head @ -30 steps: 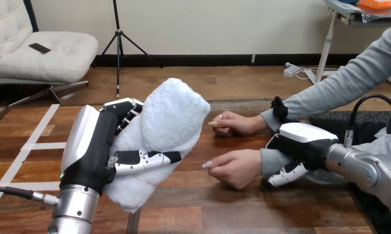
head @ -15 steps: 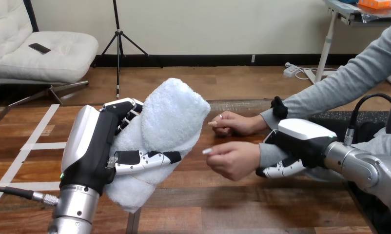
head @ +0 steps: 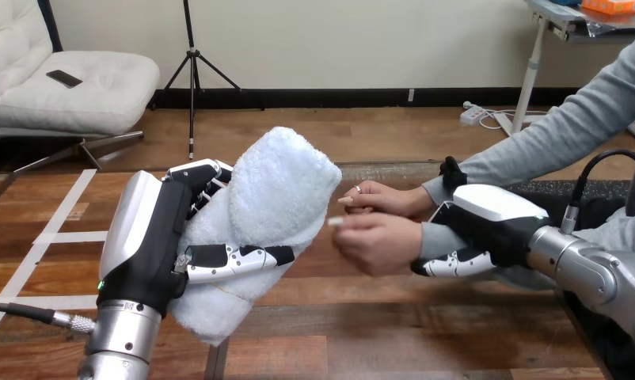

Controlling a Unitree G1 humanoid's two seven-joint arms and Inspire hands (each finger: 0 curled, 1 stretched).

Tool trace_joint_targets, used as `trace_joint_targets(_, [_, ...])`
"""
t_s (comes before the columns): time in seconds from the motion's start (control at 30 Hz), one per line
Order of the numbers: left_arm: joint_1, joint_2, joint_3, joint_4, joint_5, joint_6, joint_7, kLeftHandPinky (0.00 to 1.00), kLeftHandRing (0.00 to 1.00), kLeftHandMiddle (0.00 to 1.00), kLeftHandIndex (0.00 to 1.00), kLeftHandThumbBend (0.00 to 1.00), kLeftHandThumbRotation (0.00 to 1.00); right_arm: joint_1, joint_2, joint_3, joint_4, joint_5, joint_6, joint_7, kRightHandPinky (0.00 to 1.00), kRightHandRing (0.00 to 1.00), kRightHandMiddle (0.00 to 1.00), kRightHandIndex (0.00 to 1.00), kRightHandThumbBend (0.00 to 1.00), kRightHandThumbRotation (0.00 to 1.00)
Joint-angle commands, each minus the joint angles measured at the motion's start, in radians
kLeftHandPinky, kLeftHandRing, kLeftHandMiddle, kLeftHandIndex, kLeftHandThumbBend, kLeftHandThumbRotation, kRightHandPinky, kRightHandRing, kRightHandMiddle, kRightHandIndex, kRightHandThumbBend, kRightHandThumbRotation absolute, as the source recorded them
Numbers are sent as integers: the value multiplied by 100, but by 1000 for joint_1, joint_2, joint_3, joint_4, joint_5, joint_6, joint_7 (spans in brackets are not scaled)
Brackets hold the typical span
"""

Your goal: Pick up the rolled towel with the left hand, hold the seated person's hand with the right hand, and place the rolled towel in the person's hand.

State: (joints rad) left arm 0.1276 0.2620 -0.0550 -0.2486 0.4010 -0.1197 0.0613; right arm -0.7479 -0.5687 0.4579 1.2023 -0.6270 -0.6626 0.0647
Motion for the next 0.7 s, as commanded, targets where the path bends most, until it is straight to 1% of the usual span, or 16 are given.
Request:
trace_joint_targets(0.0, [-36, -6, 25, -34, -4, -10, 12, 28, 34, 41, 42, 62, 0, -10, 12, -30, 7, 31, -24, -29, 24, 29, 34, 33, 45, 57])
trace_joint_targets(0.53, [-39, -9, 26, -30, -7, -8, 14, 29, 34, 41, 43, 62, 0, -10, 15, -47, 10, 49, -36, -26, 23, 28, 33, 33, 42, 52])
trace_joint_targets(0.67, [-45, -12, 29, -10, -19, -28, 23, 29, 34, 41, 43, 62, 0, -9, 17, -59, 11, 60, -44, -22, 23, 28, 32, 33, 42, 50])
